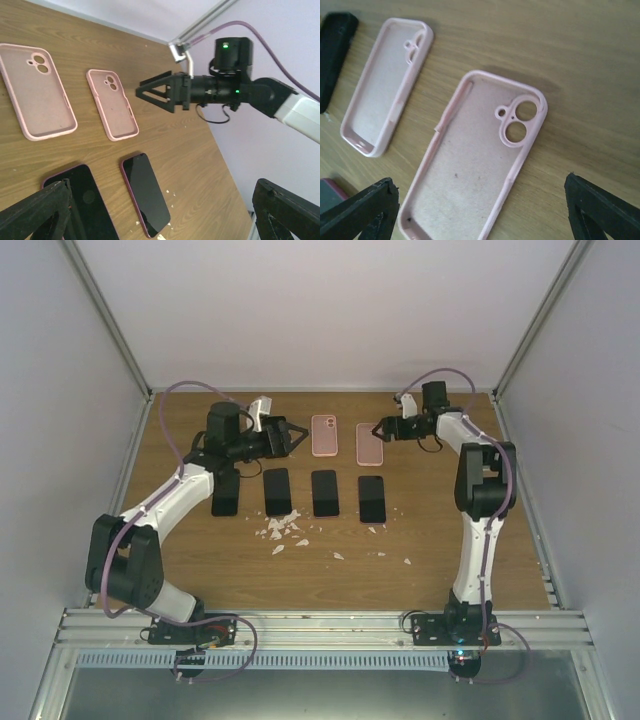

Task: Take the phone out of the phone case
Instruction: Reset both arms

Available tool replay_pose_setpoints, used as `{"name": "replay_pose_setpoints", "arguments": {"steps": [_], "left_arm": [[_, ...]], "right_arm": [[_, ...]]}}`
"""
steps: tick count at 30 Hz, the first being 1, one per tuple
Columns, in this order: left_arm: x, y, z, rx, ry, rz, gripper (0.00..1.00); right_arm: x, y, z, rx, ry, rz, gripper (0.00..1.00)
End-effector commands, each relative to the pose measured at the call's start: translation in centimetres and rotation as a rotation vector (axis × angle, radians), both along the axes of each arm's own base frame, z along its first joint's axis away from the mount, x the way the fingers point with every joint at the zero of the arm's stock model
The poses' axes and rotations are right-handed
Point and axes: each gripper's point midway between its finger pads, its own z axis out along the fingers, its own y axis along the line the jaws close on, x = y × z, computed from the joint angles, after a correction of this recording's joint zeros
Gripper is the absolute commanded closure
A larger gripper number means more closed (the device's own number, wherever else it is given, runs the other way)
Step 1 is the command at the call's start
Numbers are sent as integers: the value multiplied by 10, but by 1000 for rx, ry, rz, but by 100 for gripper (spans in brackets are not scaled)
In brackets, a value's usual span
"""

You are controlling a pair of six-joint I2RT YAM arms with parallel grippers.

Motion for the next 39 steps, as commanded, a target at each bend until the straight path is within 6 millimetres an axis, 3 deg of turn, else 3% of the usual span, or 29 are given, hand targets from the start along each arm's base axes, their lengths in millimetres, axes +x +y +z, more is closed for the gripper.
{"name": "replay_pose_setpoints", "arguments": {"steps": [1,7,14,18,20,22,26,30,39], "left_arm": [[5,10,34,70,-156,-22,1],[33,32,61,232,-220,-67,1],[58,84,80,286,-193,-14,1],[54,103,93,283,-211,-58,1],[56,130,93,322,-218,-8,1],[57,150,90,391,-225,45,1],[52,184,75,538,-233,119,1],[37,203,54,617,-228,150,1],[-9,207,-13,643,-147,154,1]], "right_arm": [[4,-6,73,-20,-149,8,6],[-11,-4,130,-30,-247,45,0],[-40,-4,197,-51,-380,109,1],[-63,-7,229,-39,-444,126,1],[-73,-10,239,-30,-462,127,0],[-81,-25,246,-25,-474,99,1],[-99,-44,247,-7,-477,69,0],[-119,-61,237,-4,-472,53,0],[-159,-78,177,0,-399,30,0]]}}
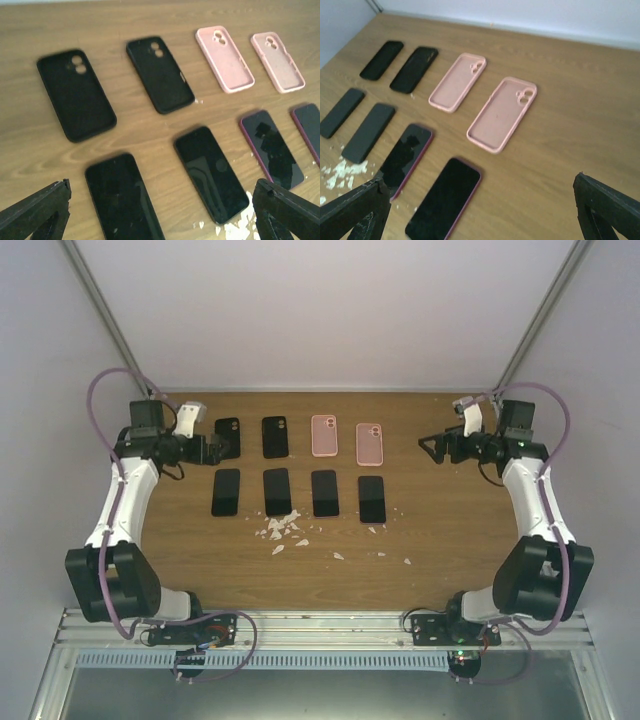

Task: Take the phone out of the phone case
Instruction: Reset both arms

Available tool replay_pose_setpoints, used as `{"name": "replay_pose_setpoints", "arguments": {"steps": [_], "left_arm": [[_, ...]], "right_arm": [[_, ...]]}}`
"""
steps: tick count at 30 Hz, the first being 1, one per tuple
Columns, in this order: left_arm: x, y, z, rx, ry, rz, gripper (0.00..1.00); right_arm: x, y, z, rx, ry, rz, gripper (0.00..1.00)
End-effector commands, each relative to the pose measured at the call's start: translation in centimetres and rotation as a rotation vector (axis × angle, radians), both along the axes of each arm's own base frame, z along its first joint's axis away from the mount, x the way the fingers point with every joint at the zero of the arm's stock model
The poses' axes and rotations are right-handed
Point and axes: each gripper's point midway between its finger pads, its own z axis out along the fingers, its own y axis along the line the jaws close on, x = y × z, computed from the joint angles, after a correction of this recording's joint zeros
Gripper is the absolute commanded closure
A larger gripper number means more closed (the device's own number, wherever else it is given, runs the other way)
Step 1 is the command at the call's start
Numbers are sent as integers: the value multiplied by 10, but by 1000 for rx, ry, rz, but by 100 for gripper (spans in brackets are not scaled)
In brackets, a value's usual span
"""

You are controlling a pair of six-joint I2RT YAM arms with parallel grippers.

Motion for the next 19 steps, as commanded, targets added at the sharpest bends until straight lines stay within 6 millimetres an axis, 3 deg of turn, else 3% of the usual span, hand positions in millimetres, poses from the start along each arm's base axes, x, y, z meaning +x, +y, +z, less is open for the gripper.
{"name": "replay_pose_setpoints", "arguments": {"steps": [1,10,14,19], "left_arm": [[-9,6,-9,43,-56,9,1],[-35,2,-36,28,-36,28,1],[-38,2,-43,12,-24,44,1],[-38,0,-38,-11,-44,55,1]], "right_arm": [[-18,0,-12,5,-28,28,1],[-35,1,-50,-8,12,21,0],[-38,2,-51,-1,16,25,0],[-40,2,-47,0,6,20,0]]}}
